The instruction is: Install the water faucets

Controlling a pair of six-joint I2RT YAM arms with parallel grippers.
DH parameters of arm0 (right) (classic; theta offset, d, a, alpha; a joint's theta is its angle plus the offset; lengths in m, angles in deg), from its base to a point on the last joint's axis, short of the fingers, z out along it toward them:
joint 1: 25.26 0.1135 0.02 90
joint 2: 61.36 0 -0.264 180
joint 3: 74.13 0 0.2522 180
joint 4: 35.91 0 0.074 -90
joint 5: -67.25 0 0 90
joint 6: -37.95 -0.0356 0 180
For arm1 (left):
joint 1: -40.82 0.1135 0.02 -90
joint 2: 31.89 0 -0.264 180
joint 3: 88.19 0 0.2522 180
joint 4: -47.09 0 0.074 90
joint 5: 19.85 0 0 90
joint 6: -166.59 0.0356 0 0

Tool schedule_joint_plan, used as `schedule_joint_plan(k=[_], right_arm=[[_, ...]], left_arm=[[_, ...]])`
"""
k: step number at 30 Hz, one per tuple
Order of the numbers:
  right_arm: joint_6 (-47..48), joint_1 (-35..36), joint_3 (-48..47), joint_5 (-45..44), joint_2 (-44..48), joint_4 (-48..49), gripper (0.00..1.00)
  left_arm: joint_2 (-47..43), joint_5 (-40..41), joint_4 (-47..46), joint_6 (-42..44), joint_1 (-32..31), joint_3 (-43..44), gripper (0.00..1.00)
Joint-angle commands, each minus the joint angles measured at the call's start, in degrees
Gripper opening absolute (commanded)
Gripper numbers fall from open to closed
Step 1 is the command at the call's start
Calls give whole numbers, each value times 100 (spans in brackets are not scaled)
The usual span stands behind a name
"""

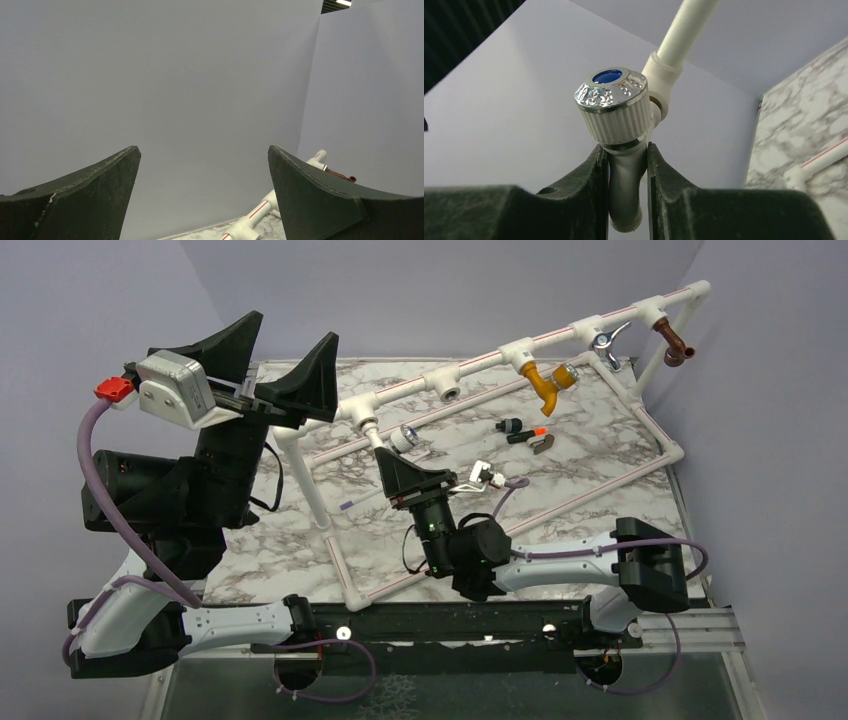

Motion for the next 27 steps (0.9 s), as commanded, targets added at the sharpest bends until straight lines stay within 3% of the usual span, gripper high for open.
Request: schedule_joint_plan(k=[1, 8, 15, 27], right_arm=[[-2990, -113, 18, -715, 592, -1212, 0], [-5275, -118, -92, -827, 1102, -3520, 0], [-5330, -113, -60, -768, 1166, -3616, 1], [-4805, -114, 12, -727, 1313, -3416, 58]], left_arm=[[-79, 159, -10, 116, -85, 126, 99], [-82, 162, -11, 111, -141, 123, 99], [-45, 183, 2, 114, -176, 130, 99], [19, 271, -4, 202, -244, 141, 99]])
